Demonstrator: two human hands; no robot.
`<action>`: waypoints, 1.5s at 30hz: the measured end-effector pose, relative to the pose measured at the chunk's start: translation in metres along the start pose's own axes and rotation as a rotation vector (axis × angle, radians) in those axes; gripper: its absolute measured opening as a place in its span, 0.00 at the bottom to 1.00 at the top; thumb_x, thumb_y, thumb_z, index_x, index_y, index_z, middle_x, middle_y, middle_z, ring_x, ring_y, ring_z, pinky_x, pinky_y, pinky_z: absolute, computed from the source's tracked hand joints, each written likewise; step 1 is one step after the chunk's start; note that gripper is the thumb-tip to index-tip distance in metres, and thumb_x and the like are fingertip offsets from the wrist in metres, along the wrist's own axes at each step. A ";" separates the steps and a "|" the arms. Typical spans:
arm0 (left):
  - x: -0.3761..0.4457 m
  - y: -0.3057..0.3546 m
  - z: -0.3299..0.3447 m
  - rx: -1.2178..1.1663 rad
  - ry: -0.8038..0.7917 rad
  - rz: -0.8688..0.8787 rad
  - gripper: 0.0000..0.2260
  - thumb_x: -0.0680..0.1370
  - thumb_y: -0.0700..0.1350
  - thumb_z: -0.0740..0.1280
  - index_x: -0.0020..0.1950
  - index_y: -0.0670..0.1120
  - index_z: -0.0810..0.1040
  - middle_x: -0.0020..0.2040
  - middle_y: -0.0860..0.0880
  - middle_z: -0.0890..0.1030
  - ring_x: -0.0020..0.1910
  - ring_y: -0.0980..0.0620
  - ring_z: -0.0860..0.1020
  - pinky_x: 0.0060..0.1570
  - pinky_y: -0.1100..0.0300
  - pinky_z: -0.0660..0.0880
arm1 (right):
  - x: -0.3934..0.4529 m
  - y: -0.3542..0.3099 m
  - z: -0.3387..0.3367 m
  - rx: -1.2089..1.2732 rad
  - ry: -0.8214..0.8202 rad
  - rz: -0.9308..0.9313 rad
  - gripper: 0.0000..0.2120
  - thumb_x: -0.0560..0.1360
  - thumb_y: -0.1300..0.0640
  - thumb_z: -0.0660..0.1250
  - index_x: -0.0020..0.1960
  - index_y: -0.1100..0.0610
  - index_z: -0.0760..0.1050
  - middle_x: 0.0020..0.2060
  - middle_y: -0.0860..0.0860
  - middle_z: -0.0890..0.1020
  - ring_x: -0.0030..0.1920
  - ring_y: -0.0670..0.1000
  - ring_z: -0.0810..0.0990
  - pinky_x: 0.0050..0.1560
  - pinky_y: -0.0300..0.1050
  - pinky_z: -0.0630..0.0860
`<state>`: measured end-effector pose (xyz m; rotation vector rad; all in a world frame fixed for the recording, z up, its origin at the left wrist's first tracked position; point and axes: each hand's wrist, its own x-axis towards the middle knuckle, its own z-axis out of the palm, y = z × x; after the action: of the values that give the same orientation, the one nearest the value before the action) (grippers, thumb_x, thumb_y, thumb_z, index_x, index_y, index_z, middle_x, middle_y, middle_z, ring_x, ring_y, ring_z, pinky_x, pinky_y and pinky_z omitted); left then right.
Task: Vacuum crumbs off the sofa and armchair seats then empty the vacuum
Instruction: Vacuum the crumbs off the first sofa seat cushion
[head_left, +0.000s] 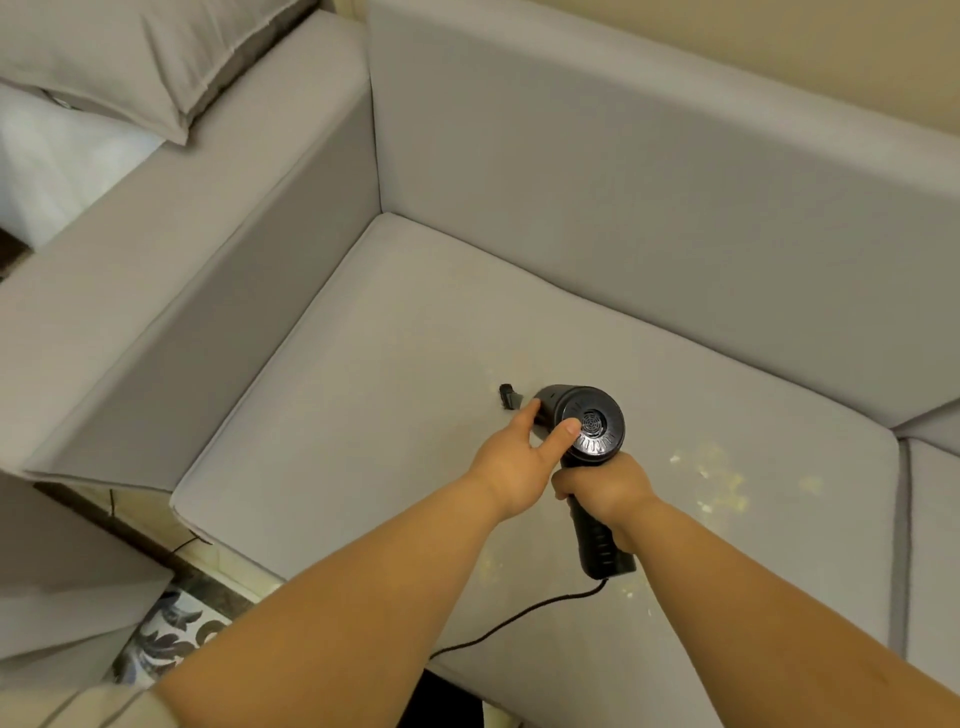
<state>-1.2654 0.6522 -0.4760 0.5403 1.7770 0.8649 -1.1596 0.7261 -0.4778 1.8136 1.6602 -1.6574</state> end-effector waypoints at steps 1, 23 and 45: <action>-0.005 -0.003 0.005 -0.009 0.002 -0.003 0.34 0.76 0.65 0.59 0.78 0.53 0.55 0.75 0.51 0.65 0.72 0.49 0.64 0.66 0.59 0.61 | -0.004 0.006 -0.001 0.009 -0.010 0.008 0.09 0.64 0.66 0.72 0.43 0.59 0.77 0.37 0.58 0.79 0.38 0.58 0.76 0.41 0.49 0.76; 0.024 0.029 -0.034 -0.016 0.088 0.034 0.33 0.76 0.64 0.60 0.77 0.55 0.56 0.74 0.52 0.65 0.72 0.50 0.65 0.62 0.62 0.61 | 0.011 -0.050 0.005 0.062 0.013 -0.071 0.11 0.65 0.65 0.72 0.47 0.58 0.77 0.40 0.59 0.81 0.41 0.60 0.78 0.46 0.55 0.79; 0.015 0.003 -0.020 -0.004 0.065 0.003 0.33 0.76 0.65 0.60 0.77 0.54 0.56 0.74 0.51 0.66 0.72 0.50 0.64 0.68 0.58 0.61 | 0.016 -0.026 0.009 -0.045 -0.002 -0.025 0.10 0.63 0.66 0.72 0.44 0.58 0.77 0.40 0.59 0.81 0.41 0.59 0.78 0.47 0.53 0.80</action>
<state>-1.2898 0.6593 -0.4787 0.5178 1.8328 0.8971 -1.1885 0.7379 -0.4801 1.7777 1.7120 -1.6171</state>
